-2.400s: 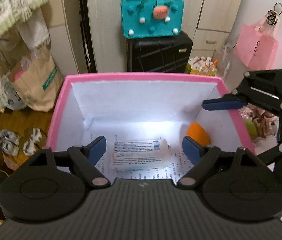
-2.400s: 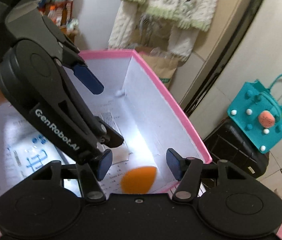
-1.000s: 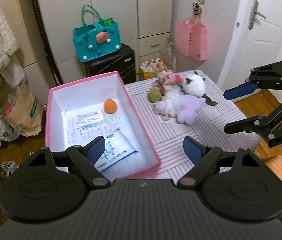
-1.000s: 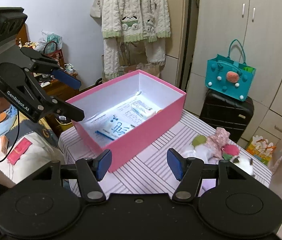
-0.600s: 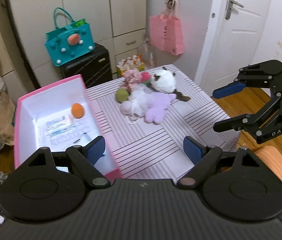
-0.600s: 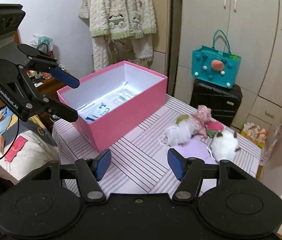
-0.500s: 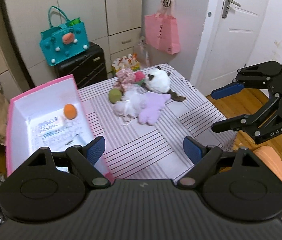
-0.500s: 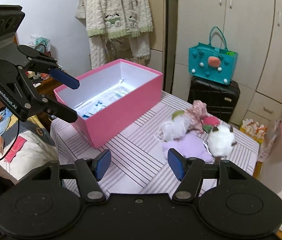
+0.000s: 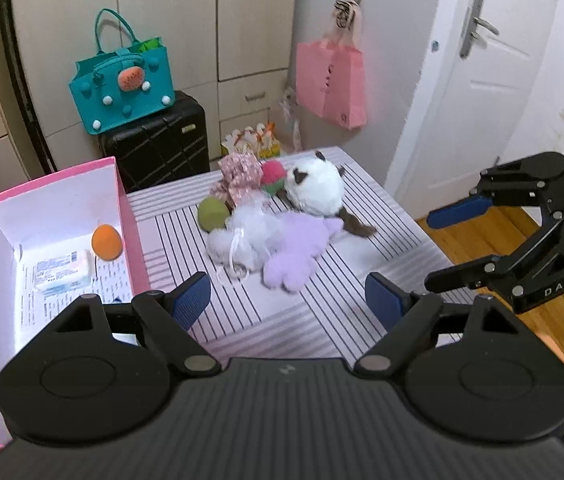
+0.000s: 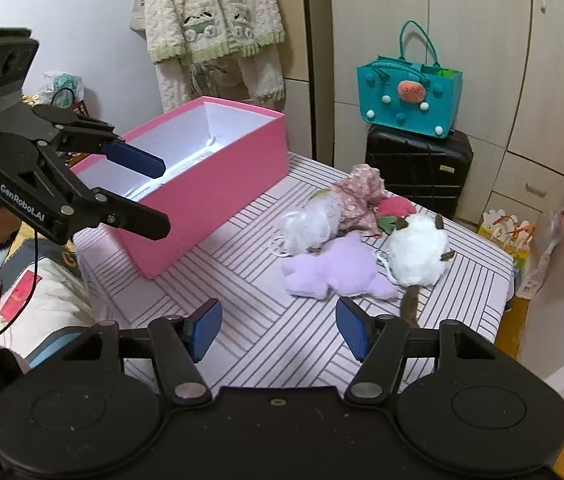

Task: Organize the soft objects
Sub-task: 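Grasp the pink floral cloth with the right gripper while the left gripper grasps the white bath puff, then lift the floral cloth and bath puff with both grippers and carry them over the pink box, then lower both grippers into the box and open them to release cloth and puff, then withdraw both grippers from the box toward the lilac plush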

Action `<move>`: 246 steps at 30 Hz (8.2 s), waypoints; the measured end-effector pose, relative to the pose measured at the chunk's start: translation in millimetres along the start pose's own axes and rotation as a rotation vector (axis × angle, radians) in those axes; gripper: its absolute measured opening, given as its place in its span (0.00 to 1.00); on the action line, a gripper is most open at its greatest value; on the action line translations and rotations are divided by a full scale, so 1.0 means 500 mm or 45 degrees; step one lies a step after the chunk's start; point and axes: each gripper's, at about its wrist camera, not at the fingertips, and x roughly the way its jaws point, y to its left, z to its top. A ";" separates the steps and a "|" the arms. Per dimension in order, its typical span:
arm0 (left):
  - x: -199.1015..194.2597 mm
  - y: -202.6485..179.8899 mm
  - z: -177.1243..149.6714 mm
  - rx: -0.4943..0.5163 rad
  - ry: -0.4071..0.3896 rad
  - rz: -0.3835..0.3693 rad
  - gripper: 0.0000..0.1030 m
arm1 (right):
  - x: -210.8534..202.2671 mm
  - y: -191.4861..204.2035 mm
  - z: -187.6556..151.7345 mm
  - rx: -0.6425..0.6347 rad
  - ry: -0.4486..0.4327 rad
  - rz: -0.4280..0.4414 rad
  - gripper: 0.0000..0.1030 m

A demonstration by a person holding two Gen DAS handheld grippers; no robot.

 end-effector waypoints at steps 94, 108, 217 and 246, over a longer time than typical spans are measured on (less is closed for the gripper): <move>0.228 0.058 -0.041 -0.527 -0.110 0.006 0.29 | 0.251 -0.082 0.190 -0.068 -0.023 -0.014 0.09; 0.175 0.035 -0.063 -0.408 -0.031 0.020 0.29 | 0.189 -0.036 0.102 0.007 0.070 0.038 0.10; 0.112 0.382 -0.032 0.051 0.162 0.450 0.64 | 0.449 0.224 0.354 -0.118 0.076 0.121 0.11; -0.106 0.344 -0.091 -0.165 -0.047 0.295 0.66 | 0.260 0.263 0.296 -0.100 -0.021 0.126 0.46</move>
